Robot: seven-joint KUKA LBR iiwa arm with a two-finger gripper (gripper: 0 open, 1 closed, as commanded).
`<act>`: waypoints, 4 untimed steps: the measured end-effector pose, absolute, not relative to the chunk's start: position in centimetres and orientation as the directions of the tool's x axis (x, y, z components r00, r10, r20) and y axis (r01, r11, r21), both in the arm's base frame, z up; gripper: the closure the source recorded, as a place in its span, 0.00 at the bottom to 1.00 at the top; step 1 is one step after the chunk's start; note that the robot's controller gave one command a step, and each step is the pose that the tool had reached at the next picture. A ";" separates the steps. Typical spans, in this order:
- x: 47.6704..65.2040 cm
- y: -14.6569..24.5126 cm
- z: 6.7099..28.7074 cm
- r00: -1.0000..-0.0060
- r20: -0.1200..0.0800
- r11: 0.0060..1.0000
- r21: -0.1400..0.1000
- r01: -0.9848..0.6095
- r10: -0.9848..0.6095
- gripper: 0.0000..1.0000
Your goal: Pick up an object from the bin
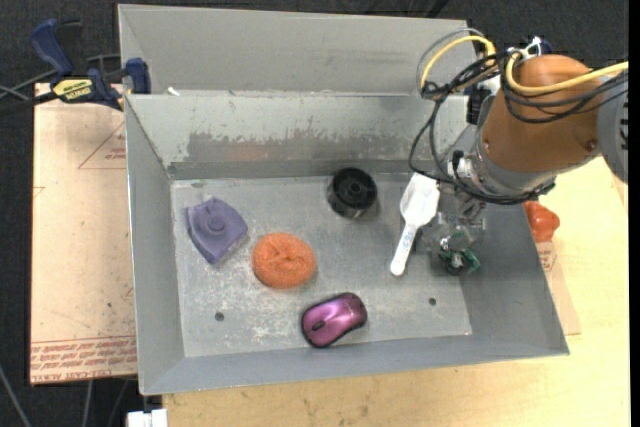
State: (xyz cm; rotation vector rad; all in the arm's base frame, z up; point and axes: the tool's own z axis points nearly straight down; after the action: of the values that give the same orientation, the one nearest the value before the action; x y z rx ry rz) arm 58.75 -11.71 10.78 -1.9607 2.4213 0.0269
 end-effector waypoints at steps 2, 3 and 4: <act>59.4 -12.6 16.9 -0.040 -0.029 0.041 -0.012 -0.999 -0.999 1.00; 54.6 -12.4 16.3 -0.144 -0.031 0.145 -0.012 -0.989 -0.989 1.00; 52.1 -11.6 15.1 -0.148 -0.030 0.148 -0.004 -0.989 -0.989 1.00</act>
Offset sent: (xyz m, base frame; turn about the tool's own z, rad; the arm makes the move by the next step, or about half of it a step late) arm 0.0081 -0.0129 0.1148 0.0292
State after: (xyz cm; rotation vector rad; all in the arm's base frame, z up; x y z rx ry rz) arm 52.10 -11.60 15.12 -2.0338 2.3608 0.0256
